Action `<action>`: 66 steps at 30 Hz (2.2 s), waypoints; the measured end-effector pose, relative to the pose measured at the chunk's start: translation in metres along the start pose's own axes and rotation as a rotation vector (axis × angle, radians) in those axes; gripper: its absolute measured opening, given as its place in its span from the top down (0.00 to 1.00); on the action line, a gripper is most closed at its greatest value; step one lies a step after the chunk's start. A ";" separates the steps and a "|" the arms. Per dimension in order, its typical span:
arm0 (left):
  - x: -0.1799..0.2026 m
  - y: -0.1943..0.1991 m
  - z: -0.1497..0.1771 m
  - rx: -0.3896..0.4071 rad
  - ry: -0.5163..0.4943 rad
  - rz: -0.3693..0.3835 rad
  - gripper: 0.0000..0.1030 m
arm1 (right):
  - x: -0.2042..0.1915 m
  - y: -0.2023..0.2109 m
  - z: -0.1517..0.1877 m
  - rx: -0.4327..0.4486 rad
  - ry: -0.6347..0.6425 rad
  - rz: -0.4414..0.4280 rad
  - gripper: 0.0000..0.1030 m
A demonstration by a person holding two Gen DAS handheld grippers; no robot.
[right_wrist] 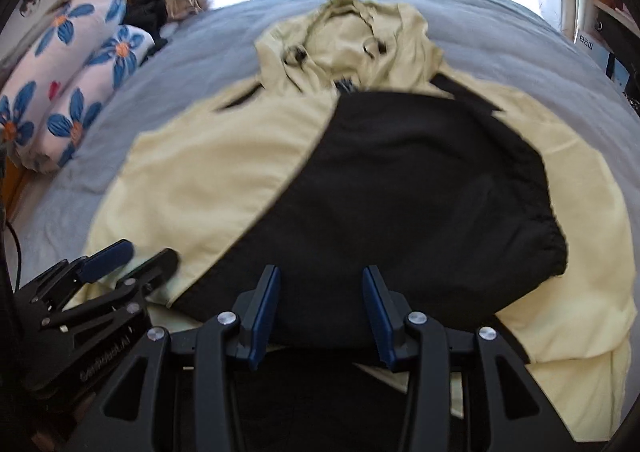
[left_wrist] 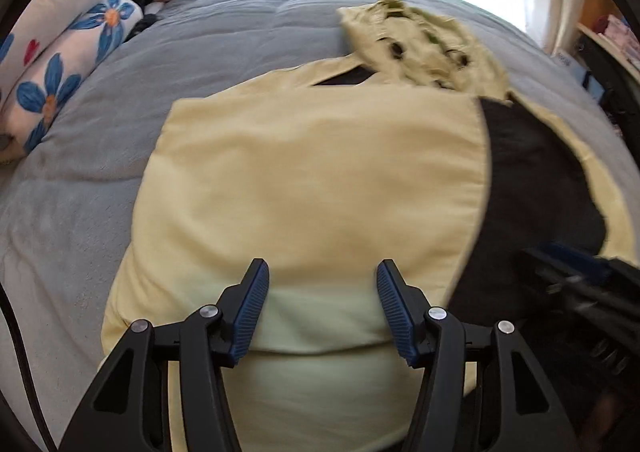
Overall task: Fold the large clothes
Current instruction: 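Pinch the black cuff with the right tool and straighten the folded sleeve, then move both tools back to the black lower hem of the jacket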
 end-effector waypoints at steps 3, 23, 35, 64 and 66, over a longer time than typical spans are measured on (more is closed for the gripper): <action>-0.028 0.001 -0.003 0.029 0.002 -0.081 0.46 | 0.039 -0.002 0.000 0.030 -0.005 0.113 0.60; -0.071 0.029 -0.010 -0.017 0.090 -0.063 0.44 | 0.102 0.048 -0.005 0.048 -0.228 0.054 0.68; -0.051 0.075 -0.002 -0.007 0.074 -0.052 0.41 | 0.099 0.095 0.002 0.104 -0.219 0.084 0.52; -0.025 0.193 0.038 0.082 -0.006 -0.036 0.40 | 0.094 0.199 0.052 0.182 -0.201 0.154 0.51; -0.025 0.203 0.041 0.092 -0.011 -0.039 0.40 | 0.093 0.207 0.056 0.192 -0.198 0.152 0.51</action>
Point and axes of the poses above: each gripper's, at about its wrist camera, not at the fingertips, and y roughly against the way its jaws point, x to its right, z to its underside, the point moved 7 cm from there along -y, roughly the way its jaws point, and after that the axes turned 9 degrees about z, right-handed, at the moved point
